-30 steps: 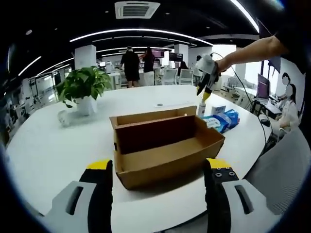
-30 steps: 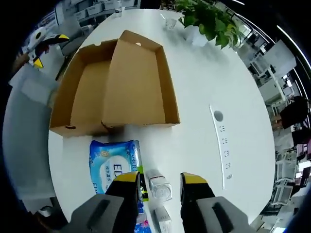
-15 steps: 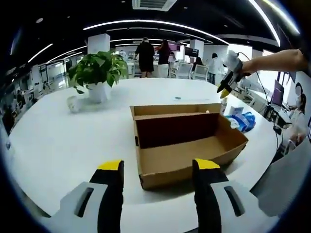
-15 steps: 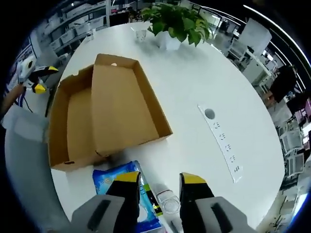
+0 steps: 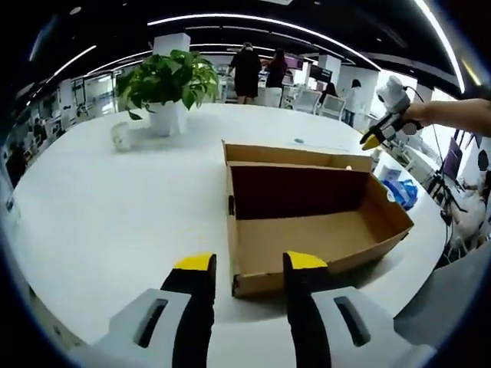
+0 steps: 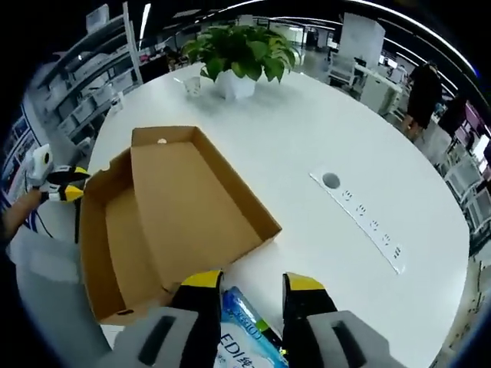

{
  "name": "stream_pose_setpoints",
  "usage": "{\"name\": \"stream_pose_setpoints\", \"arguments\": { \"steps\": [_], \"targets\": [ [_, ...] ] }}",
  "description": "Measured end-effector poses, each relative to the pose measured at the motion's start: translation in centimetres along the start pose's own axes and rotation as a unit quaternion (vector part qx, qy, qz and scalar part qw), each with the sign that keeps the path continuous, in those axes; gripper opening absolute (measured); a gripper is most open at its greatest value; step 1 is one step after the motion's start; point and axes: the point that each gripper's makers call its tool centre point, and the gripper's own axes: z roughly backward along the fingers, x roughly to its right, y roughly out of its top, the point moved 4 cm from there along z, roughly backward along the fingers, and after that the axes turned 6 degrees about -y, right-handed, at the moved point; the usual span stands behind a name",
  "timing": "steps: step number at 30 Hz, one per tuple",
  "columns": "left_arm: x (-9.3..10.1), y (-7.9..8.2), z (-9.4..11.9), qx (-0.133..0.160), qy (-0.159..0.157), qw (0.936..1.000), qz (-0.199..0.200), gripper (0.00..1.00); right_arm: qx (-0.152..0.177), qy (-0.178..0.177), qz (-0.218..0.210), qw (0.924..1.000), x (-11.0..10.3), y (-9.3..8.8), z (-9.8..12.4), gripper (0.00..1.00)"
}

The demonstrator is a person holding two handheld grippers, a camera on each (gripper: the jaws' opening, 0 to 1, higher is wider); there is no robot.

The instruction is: Operate the shoe box by opening the lid, removing the specified soft item, and placing it in the target area until the item is outside and the box remains undamaged.

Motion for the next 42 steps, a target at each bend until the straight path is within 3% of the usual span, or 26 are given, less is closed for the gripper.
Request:
{"name": "stream_pose_setpoints", "arguments": {
  "steps": [13,18,25,37,42],
  "targets": [
    [-0.8,-0.3,-0.7,-0.018,0.014,0.9990,0.037,0.04,0.021,-0.017,-0.082,0.9963,-0.7,0.7,-1.6,0.23],
    [-1.0,-0.4,-0.7,-0.019,0.012,0.9980,0.060,0.04,0.021,-0.025,-0.121,0.9921,0.1,1.0,-3.2,0.23],
    [-0.9,-0.3,-0.7,-0.020,0.017,0.9980,0.057,0.03,0.032,-0.035,-0.154,0.9870,0.3,1.5,-4.4,0.20],
    [-1.0,-0.3,-0.8,-0.021,0.019,0.9981,0.054,0.02,-0.002,-0.036,-0.238,0.9705,0.9,0.7,-6.5,0.12],
    [-1.1,-0.3,-0.9,-0.022,0.019,0.9981,0.054,0.02,-0.011,-0.034,-0.236,0.9712,0.3,0.4,-6.6,0.04]
  ]
}}
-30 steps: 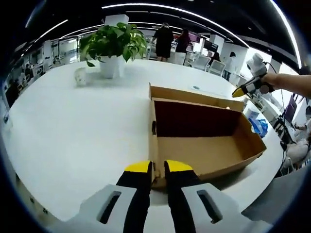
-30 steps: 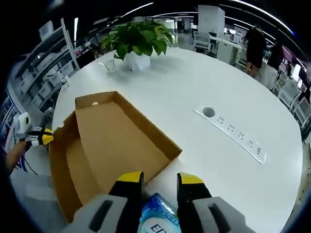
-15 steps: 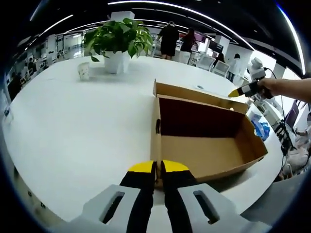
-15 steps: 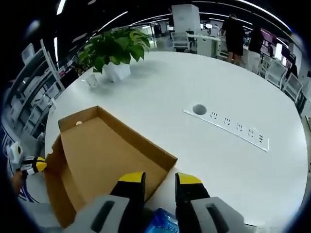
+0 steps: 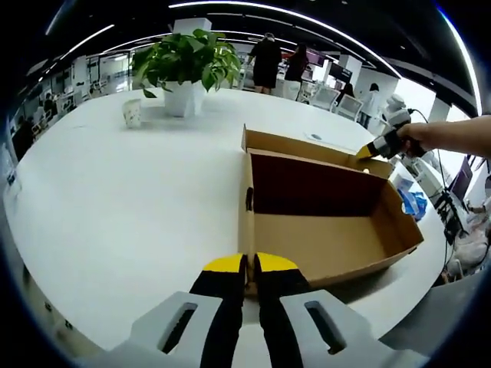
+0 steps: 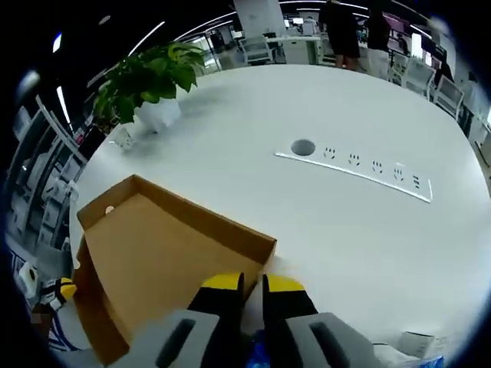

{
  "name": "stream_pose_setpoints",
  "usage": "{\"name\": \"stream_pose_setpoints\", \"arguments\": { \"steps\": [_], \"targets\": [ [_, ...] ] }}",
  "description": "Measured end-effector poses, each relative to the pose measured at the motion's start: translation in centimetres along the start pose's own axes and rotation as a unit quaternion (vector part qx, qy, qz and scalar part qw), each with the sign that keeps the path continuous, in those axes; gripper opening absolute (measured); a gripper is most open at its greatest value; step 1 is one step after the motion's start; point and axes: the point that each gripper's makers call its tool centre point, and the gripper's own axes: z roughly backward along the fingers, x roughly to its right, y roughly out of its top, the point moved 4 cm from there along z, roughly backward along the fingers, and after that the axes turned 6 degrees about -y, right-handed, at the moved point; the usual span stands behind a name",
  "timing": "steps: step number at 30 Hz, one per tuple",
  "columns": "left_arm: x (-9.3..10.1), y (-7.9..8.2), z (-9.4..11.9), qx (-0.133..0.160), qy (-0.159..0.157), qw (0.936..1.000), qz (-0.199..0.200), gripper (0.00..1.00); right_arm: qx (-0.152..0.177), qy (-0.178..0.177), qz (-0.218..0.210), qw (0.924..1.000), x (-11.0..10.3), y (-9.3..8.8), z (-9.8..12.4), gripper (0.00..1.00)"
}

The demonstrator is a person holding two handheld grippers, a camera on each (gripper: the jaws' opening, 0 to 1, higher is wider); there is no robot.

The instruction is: Operate the shoe box by opening the lid, removing the specified soft item, and placing it in the target area until the item is outside and the box remains undamaged.

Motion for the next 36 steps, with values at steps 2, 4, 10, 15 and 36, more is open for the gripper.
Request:
{"name": "stream_pose_setpoints", "arguments": {
  "steps": [2,4,10,15,36],
  "targets": [
    [0.0,0.0,0.0,0.000,0.000,1.0000,0.000,0.02,0.001,-0.003,0.009,1.0000,-0.1,-0.1,0.1,0.03],
    [-0.1,0.0,-0.1,0.000,0.000,1.0000,0.000,0.02,0.004,-0.005,0.014,0.9999,0.0,0.0,0.2,0.03],
    [-0.2,0.0,-0.2,-0.001,-0.002,1.0000,0.001,0.02,0.013,-0.011,0.012,0.9998,-0.1,0.2,0.8,0.01],
    [-0.2,0.0,-0.2,0.000,-0.002,1.0000,0.003,0.02,0.020,-0.010,0.009,0.9997,0.0,0.6,1.2,0.00],
    [0.0,-0.2,0.1,0.002,-0.003,1.0000,0.008,0.02,0.071,-0.005,0.017,0.9973,-0.8,1.4,4.4,0.00]
  ]
}}
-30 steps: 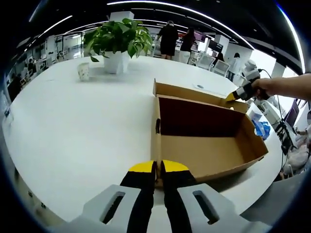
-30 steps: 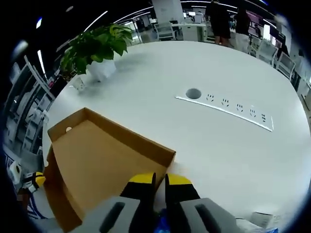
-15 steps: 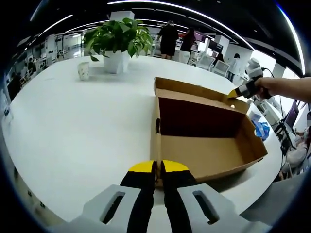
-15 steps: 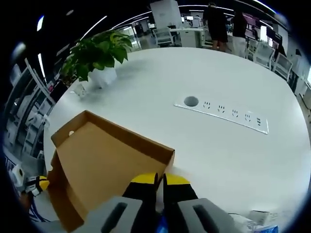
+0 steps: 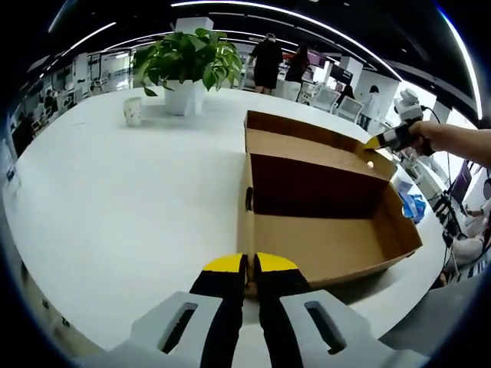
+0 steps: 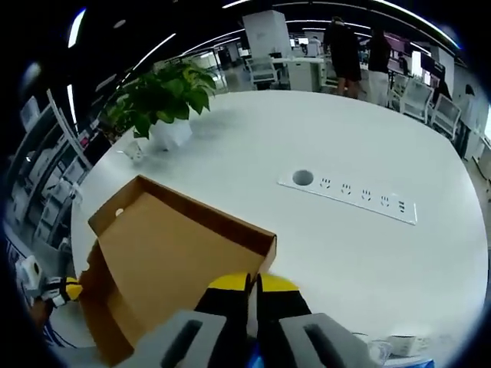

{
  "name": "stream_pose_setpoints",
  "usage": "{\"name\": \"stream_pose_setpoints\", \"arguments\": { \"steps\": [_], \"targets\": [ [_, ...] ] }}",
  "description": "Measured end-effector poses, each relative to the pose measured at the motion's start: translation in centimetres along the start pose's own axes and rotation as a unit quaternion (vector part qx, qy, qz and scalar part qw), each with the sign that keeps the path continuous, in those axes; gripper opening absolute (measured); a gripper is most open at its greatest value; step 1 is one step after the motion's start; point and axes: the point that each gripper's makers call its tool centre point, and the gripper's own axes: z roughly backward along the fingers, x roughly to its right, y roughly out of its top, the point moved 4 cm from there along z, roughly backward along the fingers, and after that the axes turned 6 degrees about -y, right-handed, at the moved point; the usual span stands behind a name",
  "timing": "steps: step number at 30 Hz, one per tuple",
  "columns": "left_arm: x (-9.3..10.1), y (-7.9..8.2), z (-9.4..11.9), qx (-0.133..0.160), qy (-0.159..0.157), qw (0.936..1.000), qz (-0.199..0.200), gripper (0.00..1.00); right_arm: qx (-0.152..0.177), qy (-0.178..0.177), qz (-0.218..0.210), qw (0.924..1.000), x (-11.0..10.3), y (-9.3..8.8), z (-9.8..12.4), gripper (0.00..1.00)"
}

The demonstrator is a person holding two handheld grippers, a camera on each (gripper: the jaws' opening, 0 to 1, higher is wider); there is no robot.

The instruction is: Operate the shoe box by opening the lid, removing the specified soft item, and placing it in the target area until the item is outside and the box remains undamaged.

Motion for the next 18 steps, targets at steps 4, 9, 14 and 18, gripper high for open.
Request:
{"name": "stream_pose_setpoints", "arguments": {
  "steps": [4,9,14,18],
  "targets": [
    [0.1,0.0,0.1,0.000,-0.001,1.0000,0.001,0.02,0.013,0.001,0.003,0.9999,-0.1,0.3,0.6,0.00],
    [0.1,0.0,0.1,0.000,0.000,1.0000,0.000,0.02,0.030,0.006,-0.003,0.9995,-0.2,0.6,1.5,0.00],
    [0.1,0.0,0.1,0.001,-0.001,1.0000,-0.001,0.02,0.044,0.008,-0.003,0.9990,-0.5,0.7,2.5,0.00],
    [0.0,-0.1,0.1,0.000,-0.001,1.0000,-0.002,0.02,0.056,0.011,-0.004,0.9984,-0.6,0.8,3.2,0.00]
  ]
}}
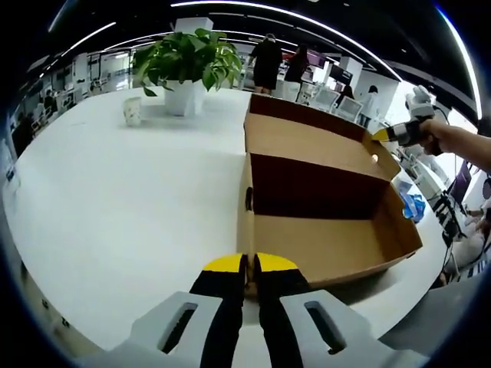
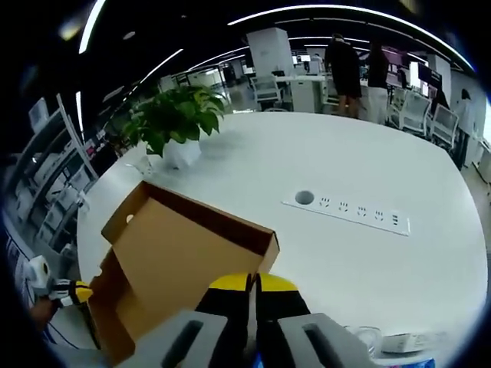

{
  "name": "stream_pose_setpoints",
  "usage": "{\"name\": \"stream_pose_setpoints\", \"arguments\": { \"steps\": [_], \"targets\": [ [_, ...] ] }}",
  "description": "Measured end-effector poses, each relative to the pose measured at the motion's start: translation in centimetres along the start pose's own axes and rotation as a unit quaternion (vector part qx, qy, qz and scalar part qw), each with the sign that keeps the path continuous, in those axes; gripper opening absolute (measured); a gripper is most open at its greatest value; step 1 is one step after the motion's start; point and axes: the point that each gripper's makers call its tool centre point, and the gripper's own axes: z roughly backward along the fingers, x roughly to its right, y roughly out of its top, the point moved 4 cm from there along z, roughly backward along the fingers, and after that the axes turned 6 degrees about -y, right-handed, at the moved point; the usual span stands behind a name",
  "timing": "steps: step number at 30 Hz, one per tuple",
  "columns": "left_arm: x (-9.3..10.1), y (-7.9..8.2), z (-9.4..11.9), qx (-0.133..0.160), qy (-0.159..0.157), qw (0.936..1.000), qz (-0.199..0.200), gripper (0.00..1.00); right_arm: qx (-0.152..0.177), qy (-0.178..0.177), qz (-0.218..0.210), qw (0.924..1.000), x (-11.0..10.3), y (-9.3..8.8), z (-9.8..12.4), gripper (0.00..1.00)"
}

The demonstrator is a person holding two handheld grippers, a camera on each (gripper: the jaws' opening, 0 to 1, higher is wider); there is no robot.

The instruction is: Operate the shoe box by opening the lid, removing the specified soft item, and placing it in the target area until the item is outside and the box remains undamaged.

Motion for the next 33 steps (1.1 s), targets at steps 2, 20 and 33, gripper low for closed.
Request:
{"name": "stream_pose_setpoints", "arguments": {
  "steps": [2,20,33],
  "targets": [
    [0.0,0.0,0.0,0.000,0.000,1.0000,0.002,0.02,0.005,0.001,0.002,1.0000,-0.1,0.1,0.3,0.00],
    [-0.2,-0.1,-0.1,0.001,-0.003,1.0000,0.004,0.02,0.052,0.008,0.021,0.9984,-1.2,0.7,3.0,0.00],
    [-0.2,-0.1,-0.2,0.001,-0.007,1.0000,0.001,0.02,0.088,0.008,0.044,0.9951,-2.3,0.3,5.5,0.00]
  ]
}}
